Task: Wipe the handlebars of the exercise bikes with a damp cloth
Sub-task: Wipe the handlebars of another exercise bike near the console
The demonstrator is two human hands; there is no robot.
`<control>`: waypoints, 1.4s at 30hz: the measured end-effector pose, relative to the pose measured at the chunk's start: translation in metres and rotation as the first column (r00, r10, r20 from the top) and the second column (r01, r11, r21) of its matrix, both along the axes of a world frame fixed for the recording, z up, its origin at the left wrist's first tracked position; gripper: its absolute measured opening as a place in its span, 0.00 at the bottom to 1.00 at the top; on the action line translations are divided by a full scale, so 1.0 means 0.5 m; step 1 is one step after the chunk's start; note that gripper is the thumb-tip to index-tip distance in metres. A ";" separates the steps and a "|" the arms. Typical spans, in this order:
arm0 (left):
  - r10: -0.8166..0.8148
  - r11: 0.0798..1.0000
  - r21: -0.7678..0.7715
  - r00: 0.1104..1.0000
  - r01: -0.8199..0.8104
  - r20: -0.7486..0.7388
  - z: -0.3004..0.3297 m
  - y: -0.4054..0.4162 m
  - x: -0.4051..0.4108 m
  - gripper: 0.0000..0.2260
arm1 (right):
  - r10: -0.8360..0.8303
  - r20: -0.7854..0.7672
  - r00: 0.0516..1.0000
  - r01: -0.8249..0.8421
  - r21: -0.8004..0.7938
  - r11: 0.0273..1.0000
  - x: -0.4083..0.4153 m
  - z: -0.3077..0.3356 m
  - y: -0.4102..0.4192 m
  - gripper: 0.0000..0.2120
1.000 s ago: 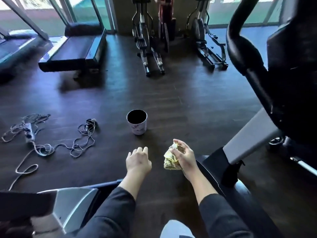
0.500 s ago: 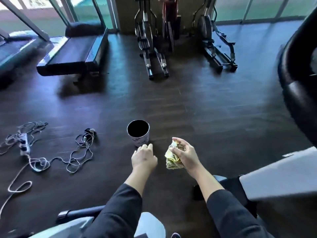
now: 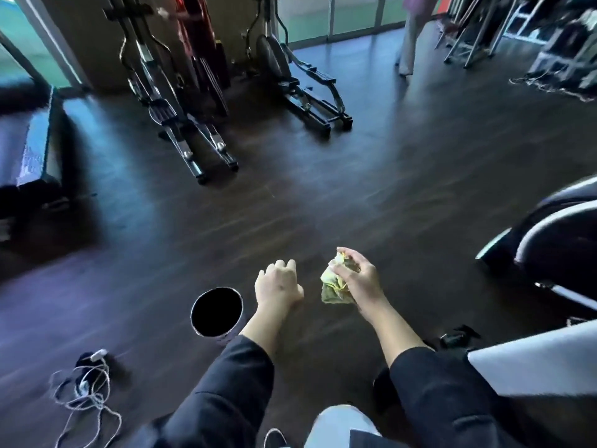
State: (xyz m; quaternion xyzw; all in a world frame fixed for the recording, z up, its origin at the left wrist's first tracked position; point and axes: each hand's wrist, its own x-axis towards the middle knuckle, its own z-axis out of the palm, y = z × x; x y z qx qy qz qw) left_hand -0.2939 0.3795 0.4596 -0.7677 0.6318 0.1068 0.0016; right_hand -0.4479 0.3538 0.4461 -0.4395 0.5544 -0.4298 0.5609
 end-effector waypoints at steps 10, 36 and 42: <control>-0.351 0.930 -0.104 0.936 0.353 0.034 0.044 -0.365 -0.077 0.22 | -0.339 0.084 0.937 0.343 -0.034 0.939 -0.061 0.020 -0.280 0.14; -0.956 0.293 -0.138 0.292 0.946 -0.030 0.045 -1.125 -0.788 0.19 | -0.958 0.056 0.282 0.959 -0.050 0.280 -0.647 0.037 -0.799 0.15; -1.000 -0.001 -0.120 0.001 0.993 0.011 0.063 -1.191 -0.989 0.16 | -1.000 0.026 0.001 0.998 -0.063 -0.001 -0.736 0.056 -0.811 0.15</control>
